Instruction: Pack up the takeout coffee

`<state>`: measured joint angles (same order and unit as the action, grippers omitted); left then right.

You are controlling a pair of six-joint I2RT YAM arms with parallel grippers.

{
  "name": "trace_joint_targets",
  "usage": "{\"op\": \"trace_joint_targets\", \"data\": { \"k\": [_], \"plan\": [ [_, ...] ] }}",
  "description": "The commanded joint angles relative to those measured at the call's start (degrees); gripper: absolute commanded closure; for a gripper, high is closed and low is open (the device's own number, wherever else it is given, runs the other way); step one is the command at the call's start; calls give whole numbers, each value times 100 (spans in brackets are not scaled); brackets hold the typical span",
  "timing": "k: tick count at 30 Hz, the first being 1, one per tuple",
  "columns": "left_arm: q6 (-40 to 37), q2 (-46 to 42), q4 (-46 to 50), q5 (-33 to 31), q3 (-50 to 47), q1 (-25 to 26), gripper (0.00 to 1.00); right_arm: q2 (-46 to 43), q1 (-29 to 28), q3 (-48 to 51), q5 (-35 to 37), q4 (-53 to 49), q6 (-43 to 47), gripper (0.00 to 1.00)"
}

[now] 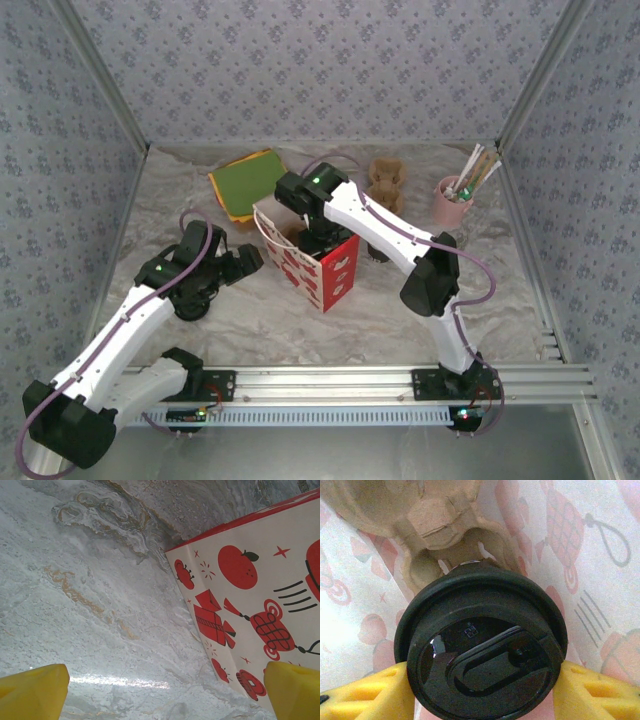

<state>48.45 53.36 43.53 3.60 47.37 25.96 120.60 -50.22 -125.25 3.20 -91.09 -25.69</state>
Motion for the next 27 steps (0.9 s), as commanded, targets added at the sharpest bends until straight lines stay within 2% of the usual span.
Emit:
{"op": "trace_joint_targets", "data": {
  "k": [1, 27],
  "plan": [
    [-55, -18, -2, 60, 34, -23, 0, -229, 36, 84, 16, -46, -50, 36],
    [-50, -49, 24, 71, 40, -20, 0, -150, -15, -5, -53, 108, -61, 36]
  ]
}}
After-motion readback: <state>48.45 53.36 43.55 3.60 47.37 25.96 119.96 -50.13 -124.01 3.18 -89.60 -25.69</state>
